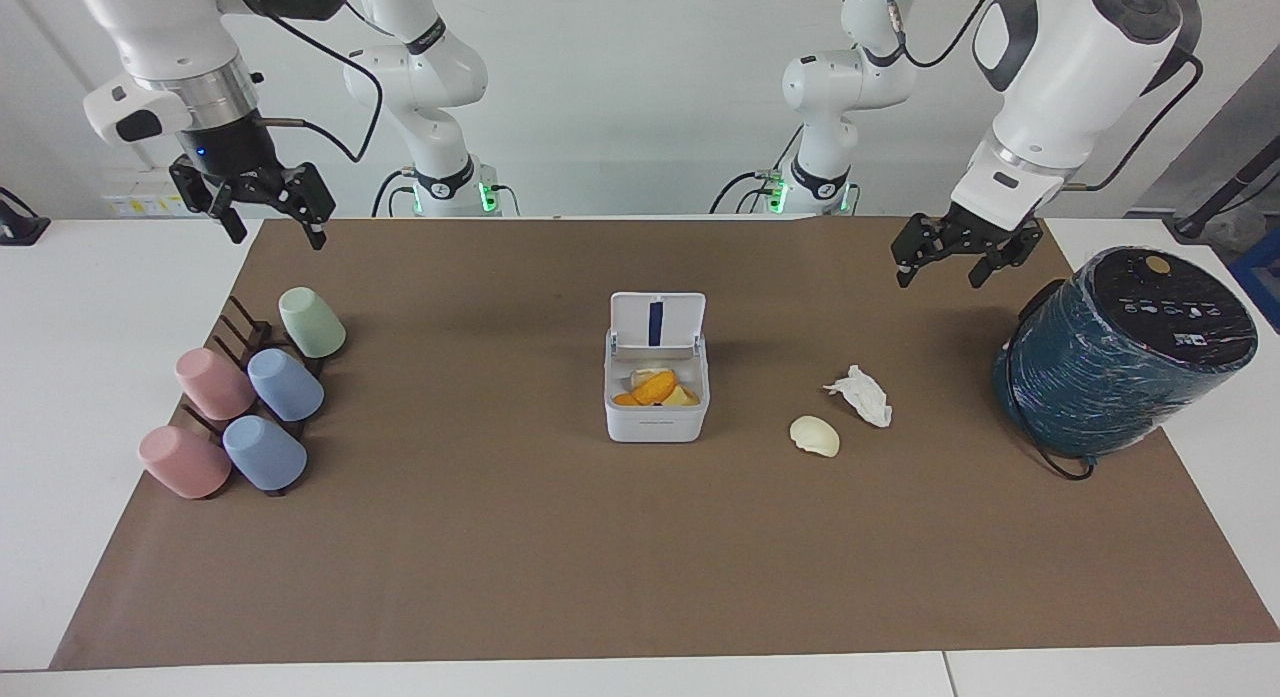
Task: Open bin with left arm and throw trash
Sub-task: 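Reach the left gripper to the cream egg-shaped piece and grasp it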
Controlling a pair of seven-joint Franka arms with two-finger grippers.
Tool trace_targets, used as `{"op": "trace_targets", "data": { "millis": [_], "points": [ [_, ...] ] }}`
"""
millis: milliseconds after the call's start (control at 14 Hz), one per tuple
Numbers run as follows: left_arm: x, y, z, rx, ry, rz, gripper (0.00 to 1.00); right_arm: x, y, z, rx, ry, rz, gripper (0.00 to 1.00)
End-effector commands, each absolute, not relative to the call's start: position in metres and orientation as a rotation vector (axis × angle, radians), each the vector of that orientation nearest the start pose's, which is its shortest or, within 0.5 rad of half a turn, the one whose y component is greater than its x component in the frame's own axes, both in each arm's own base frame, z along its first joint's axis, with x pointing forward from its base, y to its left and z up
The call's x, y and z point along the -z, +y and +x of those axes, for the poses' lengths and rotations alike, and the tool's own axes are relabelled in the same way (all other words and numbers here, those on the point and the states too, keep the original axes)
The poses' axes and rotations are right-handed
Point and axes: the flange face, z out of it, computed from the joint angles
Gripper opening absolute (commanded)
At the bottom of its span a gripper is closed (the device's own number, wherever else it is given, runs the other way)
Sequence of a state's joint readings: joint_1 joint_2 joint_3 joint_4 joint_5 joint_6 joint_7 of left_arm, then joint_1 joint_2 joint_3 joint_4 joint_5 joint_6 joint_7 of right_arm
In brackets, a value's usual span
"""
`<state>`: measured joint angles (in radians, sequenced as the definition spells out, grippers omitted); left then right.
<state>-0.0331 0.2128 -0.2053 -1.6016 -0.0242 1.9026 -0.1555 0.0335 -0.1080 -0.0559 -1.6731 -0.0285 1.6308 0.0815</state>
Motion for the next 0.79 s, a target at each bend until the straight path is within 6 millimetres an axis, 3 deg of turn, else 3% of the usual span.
{"op": "trace_targets", "data": {
  "millis": [0, 72, 143, 358, 573, 716],
  "points": [
    [-0.476, -0.147, 0.623, 0.216, 0.068, -3.221, 1.0, -0.638, -0.014, 0.523, 0.086, 0.156, -3.16, 1.0],
    [-0.448, -0.149, 0.629, 0.2, 0.026, -3.227, 1.0, -0.638, -0.012, 0.523, 0.086, 0.151, -3.16, 1.0],
    [-0.426, -0.164, 0.632, 0.2, 0.003, -3.233, 1.0, -0.637, -0.007, 0.523, 0.086, 0.144, -3.161, 1.0],
    [-0.376, -0.168, 0.622, 0.181, -0.028, -3.236, 1.0, -0.636, -0.005, 0.522, 0.075, 0.178, -3.16, 1.0],
    [-0.338, -0.166, 0.608, 0.207, -0.035, -3.239, 0.97, -0.636, -0.006, 0.522, 0.077, 0.176, -3.16, 1.0],
    [-0.331, -0.162, 0.607, 0.234, -0.042, -3.241, 0.94, -0.636, -0.007, 0.522, 0.075, 0.169, -3.161, 1.0]
  ]
}}
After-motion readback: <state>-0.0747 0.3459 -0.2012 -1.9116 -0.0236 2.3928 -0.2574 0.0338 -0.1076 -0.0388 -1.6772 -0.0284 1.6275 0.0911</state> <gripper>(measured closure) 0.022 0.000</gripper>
